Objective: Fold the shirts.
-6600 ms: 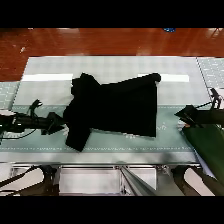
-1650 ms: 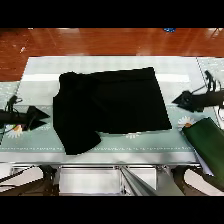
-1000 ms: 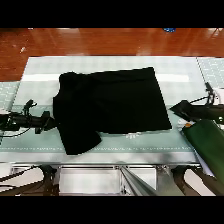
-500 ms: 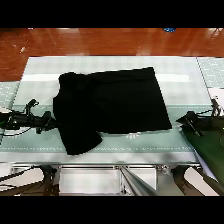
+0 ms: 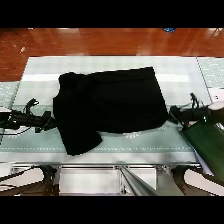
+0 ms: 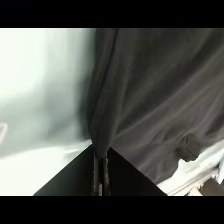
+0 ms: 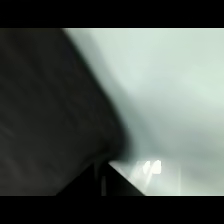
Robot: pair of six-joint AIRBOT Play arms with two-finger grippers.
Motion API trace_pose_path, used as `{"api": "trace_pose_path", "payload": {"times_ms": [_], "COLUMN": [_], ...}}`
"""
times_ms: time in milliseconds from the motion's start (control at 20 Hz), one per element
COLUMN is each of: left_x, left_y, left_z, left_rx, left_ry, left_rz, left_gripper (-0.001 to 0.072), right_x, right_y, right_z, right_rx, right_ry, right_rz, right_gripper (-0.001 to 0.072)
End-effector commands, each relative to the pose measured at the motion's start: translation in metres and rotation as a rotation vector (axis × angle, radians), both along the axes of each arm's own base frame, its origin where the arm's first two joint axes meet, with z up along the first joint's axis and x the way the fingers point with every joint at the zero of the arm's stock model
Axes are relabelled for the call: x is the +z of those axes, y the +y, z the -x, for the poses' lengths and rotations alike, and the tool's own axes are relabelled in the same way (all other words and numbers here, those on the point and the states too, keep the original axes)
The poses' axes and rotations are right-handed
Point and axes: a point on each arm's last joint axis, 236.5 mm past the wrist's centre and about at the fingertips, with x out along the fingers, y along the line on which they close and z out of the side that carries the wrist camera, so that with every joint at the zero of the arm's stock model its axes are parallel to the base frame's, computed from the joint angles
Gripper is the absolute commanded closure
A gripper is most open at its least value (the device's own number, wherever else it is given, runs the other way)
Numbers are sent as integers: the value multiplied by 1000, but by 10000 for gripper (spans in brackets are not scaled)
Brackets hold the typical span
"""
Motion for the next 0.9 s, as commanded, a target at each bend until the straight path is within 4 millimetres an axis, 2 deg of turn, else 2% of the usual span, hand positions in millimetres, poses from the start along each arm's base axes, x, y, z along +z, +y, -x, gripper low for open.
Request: {"api": "trace_pose_path", "payload": {"times_ms": [0,50,150,200,250,300,350,400,500,600,700,750,850], "left_x": [47,80,174,234,294,359,412,462,536,583,612,619,619], "left_y": [-7,-7,0,3,5,5,5,5,-3,-6,-6,-5,-2], "left_z": [-39,-63,-114,-134,-146,-150,-148,-141,-115,-86,-53,-34,1], "left_rx": [37,58,116,135,149,162,164,151,114,103,100,100,102], "left_ry": [-144,-248,-526,-687,-839,-1002,-1136,-1260,-1424,-1514,-1567,-1577,-1559], "left_rz": [86,112,135,136,136,129,96,36,-65,-207,-389,-491,-694], "left_gripper": [683,683,683,683,683,683,683,683,683,683,683,683,683], "right_x": [68,105,203,258,310,359,406,444,511,547,559,563,564], "right_y": [23,20,7,-2,-8,-15,-22,-28,-23,-18,-24,-28,-29], "right_z": [-54,-74,-116,-132,-140,-144,-144,-138,-111,-77,-35,-16,18], "right_rx": [146,180,197,194,193,195,182,144,120,107,100,85,57], "right_ry": [-194,-284,-507,-628,-735,-850,-955,-1024,-1161,-1247,-1247,-1238,-1232], "right_rz": [-11,20,113,187,250,330,414,453,499,552,670,714,757], "right_gripper": [687,687,687,687,687,687,687,687,687,687,687,687,687]}}
